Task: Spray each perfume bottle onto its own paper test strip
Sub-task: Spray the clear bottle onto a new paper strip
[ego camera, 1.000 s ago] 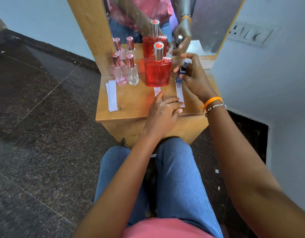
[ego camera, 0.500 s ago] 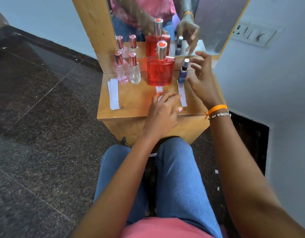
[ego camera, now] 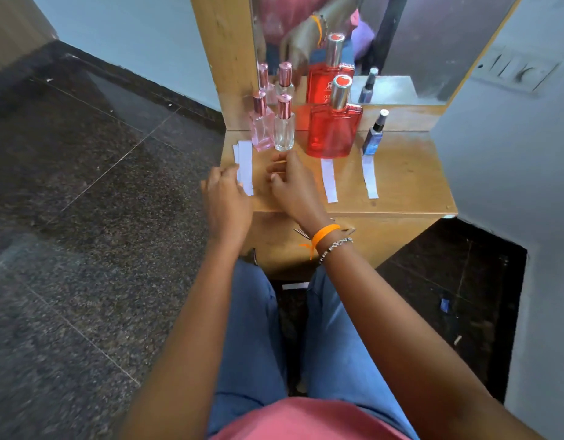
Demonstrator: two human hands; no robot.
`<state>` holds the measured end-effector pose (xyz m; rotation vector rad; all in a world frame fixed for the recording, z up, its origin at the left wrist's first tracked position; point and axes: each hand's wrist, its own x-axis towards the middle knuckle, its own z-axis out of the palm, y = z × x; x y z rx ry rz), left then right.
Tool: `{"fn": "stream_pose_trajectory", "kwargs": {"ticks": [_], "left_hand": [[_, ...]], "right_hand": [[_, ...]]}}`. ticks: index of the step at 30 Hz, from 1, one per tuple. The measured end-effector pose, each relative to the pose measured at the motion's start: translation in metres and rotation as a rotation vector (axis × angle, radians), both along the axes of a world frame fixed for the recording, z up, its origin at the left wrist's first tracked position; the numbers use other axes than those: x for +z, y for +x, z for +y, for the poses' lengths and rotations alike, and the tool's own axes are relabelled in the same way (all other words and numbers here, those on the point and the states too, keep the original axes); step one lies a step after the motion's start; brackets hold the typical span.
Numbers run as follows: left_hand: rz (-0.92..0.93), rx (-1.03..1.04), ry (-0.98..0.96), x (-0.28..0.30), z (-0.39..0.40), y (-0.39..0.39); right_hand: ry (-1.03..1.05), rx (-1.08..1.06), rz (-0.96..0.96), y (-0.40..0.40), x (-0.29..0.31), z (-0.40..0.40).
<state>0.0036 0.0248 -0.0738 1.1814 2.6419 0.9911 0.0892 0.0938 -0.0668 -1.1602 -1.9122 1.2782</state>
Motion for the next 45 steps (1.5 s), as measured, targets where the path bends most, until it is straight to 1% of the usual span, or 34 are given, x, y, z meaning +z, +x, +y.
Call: {"fn": "stream_pose_trajectory", "kwargs": {"ticks": [4,9,13,19,23,29,37,42,45], "left_hand": [[-0.079,-0.027,0.043,0.000,-0.003,-0.003],[-0.120,-0.018,0.081,-0.002,-0.004,-0.005],[-0.139,-0.020,0.153,-0.002,-0.005,-0.006],[-0.284,-0.002,0.236,0.001,-0.006,-0.006],[-0.319,0.000,0.265,0.002,-0.008,-0.005],[-0.316,-0.012,0.253,-0.002,-0.008,-0.008],[-0.195,-0.054,0.169,-0.003,-0.008,-0.005],[-0.198,-0.045,0.150,-0.002,-0.008,-0.004],[-0.168,-0.044,0.182,0.001,-0.007,0.000]], "right_hand": [[-0.016,-0.084,-0.003,-0.024,0.003,-0.002],[-0.106,-0.191,0.030,-0.038,0.005,-0.002],[-0.104,-0.210,0.019,-0.043,0.004,-0.001],[-0.087,-0.218,-0.053,-0.052,0.004,0.001],[-0.073,-0.217,-0.098,-0.051,0.005,0.002],[-0.092,-0.205,-0.087,-0.045,0.007,0.005],[-0.113,-0.200,-0.031,-0.040,0.008,0.008],[-0.065,-0.194,-0.036,-0.016,0.011,0.004],[-0.007,-0.272,-0.070,0.004,0.008,0.001]]}}
